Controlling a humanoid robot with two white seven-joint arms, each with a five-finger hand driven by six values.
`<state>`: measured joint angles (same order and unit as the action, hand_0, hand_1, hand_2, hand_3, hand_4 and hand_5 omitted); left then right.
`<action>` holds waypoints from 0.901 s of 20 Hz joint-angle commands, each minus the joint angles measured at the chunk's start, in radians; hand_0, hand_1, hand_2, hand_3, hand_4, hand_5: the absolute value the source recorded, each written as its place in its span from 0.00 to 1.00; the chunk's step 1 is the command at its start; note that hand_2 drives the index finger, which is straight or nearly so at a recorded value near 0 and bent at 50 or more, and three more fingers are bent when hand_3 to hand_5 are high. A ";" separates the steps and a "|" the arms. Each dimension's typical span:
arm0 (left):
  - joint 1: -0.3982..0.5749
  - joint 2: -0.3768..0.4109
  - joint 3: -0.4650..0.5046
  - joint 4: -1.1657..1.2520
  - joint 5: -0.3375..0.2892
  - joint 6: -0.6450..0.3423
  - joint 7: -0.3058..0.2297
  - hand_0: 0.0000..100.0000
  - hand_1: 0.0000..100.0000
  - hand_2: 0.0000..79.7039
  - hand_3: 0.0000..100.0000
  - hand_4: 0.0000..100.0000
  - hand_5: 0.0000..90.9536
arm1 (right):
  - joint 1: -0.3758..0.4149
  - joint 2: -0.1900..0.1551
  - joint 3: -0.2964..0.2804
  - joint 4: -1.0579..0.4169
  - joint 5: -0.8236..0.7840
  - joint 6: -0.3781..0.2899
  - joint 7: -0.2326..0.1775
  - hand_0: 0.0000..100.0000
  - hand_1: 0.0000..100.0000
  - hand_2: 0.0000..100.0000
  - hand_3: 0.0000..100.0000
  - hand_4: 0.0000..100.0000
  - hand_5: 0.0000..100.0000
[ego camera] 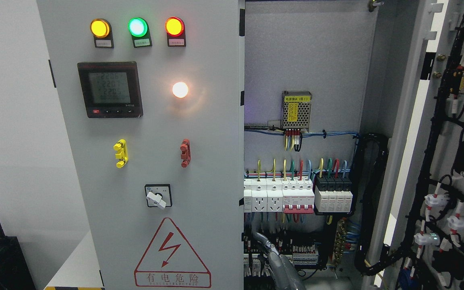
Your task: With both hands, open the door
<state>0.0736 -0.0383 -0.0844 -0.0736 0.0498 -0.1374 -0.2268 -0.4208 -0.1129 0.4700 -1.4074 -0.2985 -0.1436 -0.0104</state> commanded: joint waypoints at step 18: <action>0.000 0.000 0.000 0.000 -0.001 -0.001 0.000 0.00 0.00 0.00 0.00 0.04 0.00 | -0.065 0.001 0.007 0.067 -0.060 0.041 0.003 0.00 0.00 0.00 0.00 0.00 0.00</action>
<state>0.0736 -0.0384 -0.0843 -0.0736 0.0495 -0.1374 -0.2268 -0.4747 -0.1120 0.4755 -1.3537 -0.3544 -0.1044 -0.0073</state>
